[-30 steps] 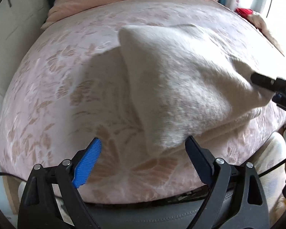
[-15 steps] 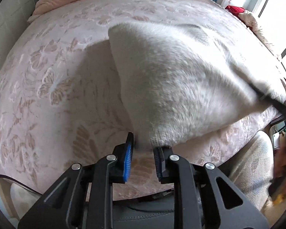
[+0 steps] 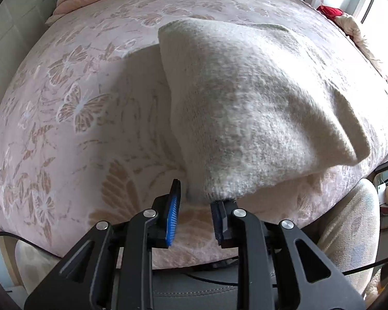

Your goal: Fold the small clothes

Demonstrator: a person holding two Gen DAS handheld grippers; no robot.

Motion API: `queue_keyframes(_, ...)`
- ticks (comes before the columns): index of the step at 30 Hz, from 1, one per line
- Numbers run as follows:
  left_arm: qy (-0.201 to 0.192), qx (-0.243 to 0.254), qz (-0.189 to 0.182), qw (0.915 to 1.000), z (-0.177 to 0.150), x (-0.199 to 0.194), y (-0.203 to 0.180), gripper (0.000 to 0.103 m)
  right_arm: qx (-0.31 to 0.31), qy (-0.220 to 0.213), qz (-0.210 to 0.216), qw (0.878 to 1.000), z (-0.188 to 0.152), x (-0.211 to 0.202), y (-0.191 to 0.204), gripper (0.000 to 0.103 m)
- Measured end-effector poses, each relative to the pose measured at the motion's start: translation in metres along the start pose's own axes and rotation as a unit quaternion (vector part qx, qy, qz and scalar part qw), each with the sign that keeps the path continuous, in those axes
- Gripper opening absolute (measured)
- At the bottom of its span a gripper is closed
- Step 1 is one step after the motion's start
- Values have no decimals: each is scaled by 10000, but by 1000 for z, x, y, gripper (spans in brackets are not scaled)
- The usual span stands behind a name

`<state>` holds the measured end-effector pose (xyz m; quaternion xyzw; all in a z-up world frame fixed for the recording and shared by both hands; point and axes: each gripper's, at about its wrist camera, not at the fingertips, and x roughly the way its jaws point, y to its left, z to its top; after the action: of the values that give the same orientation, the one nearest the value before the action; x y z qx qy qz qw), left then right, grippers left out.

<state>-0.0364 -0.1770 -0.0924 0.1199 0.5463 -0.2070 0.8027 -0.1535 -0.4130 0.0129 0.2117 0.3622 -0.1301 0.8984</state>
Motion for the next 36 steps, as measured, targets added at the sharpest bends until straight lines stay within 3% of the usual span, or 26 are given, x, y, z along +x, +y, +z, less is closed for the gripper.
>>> queue_keyframes(4, -20, -288, -120, 9995, -3, -7, 20, 35, -30, 47, 825, 9966, 15, 1, 27, 37)
queue_keyframes(7, 44, -504, -225, 9985, -8, -6, 34, 37, -391, 323, 1323, 9899, 15, 25, 67, 31)
queue_keyframes(9, 106, -544, -146, 9984, -13, -4, 38, 36, -627, 507, 1389, 9870, 7, 35, 91, 30)
queue_keyframes(11, 94, -542, 32, 9985, -18, -6, 45, 35, -899, 1035, 1441, 9800, -8, 76, 116, 30)
queue_keyframes(13, 95, -624, -22, 9980, -21, -9, 53, 35, -1084, 1710, 1284, 9708, -31, 124, 127, 30)
queue_keyframes(14, 89, -733, -108, 9972, -22, -13, 60, 35, -1280, 1812, 1206, 9676, -46, 142, 132, 30)
queue_keyframes(17, -65, -894, -110, 9959, -23, -27, 77, 35, -1421, 1669, 1153, 9688, -36, 126, 146, 25)
queue_keyframes(19, -173, -1020, -119, 9946, -22, -36, 87, 36, -1204, 1519, 1410, 9709, -28, 112, 147, 25)
queue_keyframes(23, -275, -1312, -323, 9904, -14, -42, 96, 36, -1434, 1817, 1240, 9649, -46, 146, 154, 26)
queue_keyframes(26, -347, -1321, -521, 9893, -11, -51, 90, 37, -1228, 1677, 1318, 9692, -38, 135, 151, 26)
queue_keyframes(28, -422, -1321, -517, 9890, -10, -55, 86, 49, -1120, 1453, 1369, 9734, -32, 115, 145, 26)
queue_keyframes(31, -524, -1318, -469, 9888, -7, -55, 85, 52, -1079, 950, 1036, 9842, -27, 75, 121, 26)
queue_keyframes(34, -457, -1303, -477, 9893, -2, -49, 77, 52, -703, 785, 810, 9911, -24, 57, 87, 26)
queue_keyframes(36, -411, -1233, -542, 9900, 5, -44, 62, 52, -624, 836, 332, 9940, -29, 63, 57, 26)
